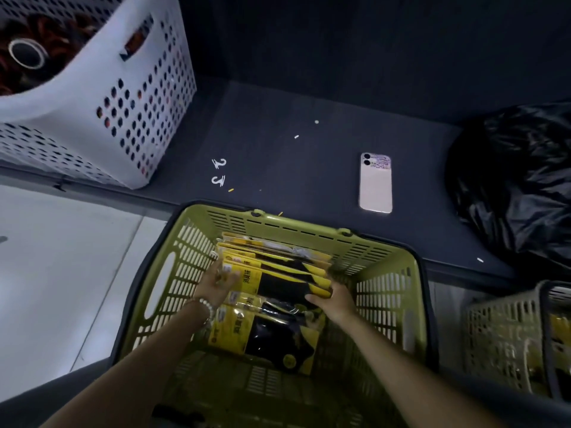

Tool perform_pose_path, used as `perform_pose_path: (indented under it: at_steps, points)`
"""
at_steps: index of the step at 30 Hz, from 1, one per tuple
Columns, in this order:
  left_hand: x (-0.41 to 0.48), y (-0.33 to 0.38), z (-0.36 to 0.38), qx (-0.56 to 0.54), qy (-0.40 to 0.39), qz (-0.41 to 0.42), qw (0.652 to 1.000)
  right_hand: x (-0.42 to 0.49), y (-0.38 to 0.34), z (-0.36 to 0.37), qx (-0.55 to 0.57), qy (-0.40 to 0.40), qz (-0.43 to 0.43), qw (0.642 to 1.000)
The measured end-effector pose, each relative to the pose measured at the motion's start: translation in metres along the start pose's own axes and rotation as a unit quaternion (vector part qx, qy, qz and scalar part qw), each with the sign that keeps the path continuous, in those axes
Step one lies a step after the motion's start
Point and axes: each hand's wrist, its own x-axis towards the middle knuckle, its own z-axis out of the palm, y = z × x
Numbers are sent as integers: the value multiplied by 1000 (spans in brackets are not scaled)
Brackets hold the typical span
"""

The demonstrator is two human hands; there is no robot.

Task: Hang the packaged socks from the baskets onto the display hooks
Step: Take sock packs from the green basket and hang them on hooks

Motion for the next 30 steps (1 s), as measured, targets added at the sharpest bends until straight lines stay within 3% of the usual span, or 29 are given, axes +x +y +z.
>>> perform_pose_path:
  at_steps: [5,10,14,17,20,22,24,27,30]
  points:
    - [-16,7,-3,-26,16,-32,999,-27,-18,-13,98,-33,-46,994]
    - [-54,27,0,-111,35,-25,993,-72,-60,-25,149,15,-127,981]
    - [-91,55,1,-188,133,20,973,-117,-85,-56,230,61,-167,957]
    - [-117,86,-10,-267,153,40,951,-148,-111,-80,303,84,-193,929]
    - [-146,125,-21,-423,82,39,902,-178,-146,-94,374,98,-203,900]
    - [-167,154,-25,-499,-31,93,861,-198,-169,-98,424,83,-190,882]
    - [-190,183,-28,-497,-109,175,843,-212,-188,-98,456,48,-187,869]
    - [-217,219,-40,-492,-98,259,826,-229,-206,-94,449,4,-224,865]
    - [-237,240,-63,-442,-23,311,841,-244,-221,-102,418,41,-303,855]
